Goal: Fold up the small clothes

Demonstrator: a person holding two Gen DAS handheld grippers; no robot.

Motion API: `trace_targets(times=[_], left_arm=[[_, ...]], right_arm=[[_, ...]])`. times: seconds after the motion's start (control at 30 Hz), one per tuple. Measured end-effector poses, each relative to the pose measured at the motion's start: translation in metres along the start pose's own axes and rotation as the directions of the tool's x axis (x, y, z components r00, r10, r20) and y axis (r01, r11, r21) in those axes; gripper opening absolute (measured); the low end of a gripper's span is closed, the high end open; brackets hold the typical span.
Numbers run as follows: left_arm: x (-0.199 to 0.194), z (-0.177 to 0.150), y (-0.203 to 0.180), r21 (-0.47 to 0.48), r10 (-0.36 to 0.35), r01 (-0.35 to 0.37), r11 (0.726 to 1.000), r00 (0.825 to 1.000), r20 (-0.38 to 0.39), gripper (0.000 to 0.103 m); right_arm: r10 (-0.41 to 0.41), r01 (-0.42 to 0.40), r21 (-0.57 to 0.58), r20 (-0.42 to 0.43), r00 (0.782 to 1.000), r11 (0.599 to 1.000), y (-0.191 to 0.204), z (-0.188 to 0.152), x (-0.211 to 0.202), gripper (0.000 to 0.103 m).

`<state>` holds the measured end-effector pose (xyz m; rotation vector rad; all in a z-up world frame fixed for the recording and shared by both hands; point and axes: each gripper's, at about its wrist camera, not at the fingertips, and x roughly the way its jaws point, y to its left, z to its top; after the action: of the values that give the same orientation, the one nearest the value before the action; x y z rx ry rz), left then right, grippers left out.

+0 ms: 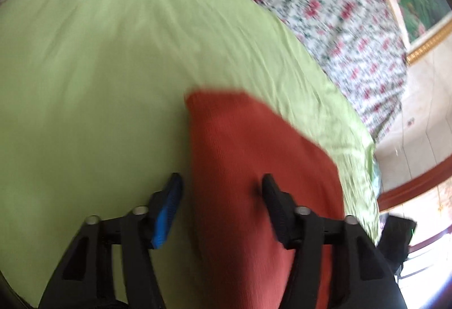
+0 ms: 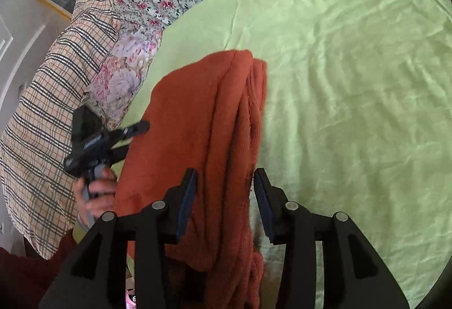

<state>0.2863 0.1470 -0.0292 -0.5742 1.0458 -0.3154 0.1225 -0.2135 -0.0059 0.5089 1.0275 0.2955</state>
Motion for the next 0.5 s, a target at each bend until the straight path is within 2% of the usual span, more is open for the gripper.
trace_targets(times=[0.07,0.17,0.23,0.3,0.37,0.5], left_arm=[[0.013,0.029,0.003,-0.007,0.031,-0.031,1.0,0.999,0.018,0.02],[0.017,0.058,0.001,-0.008,0.063,-0.063,0.998,0.997,0.054,0.019],[0.007,0.066,-0.006,0.012,0.077,-0.079,0.997,0.993,0.092,0.017],[-0.008,0.064,-0.012,0.027,0.086,-0.09,0.996,0.989,0.122,0.021],[-0.024,0.048,-0.018,0.039,0.085,-0.091,0.995,0.987,0.138,0.03],[-0.057,-0.011,-0.031,0.094,0.107,-0.123,0.988,0.982,0.156,0.042]], right_arm=[[-0.003,0.003,-0.004,0.011,1.0,1.0,0.001,0.002,-0.004,0.043],[-0.006,0.006,-0.01,0.027,1.0,1.0,0.005,0.008,-0.007,0.043],[-0.004,0.004,-0.018,0.041,0.999,1.0,0.009,0.012,-0.011,0.043],[-0.001,0.003,-0.028,0.053,0.999,1.0,0.013,0.016,-0.012,0.043],[0.0,0.002,-0.037,0.059,0.998,0.999,0.015,0.018,-0.011,0.043],[-0.003,0.006,-0.047,0.061,0.998,0.999,0.02,0.027,-0.001,0.043]])
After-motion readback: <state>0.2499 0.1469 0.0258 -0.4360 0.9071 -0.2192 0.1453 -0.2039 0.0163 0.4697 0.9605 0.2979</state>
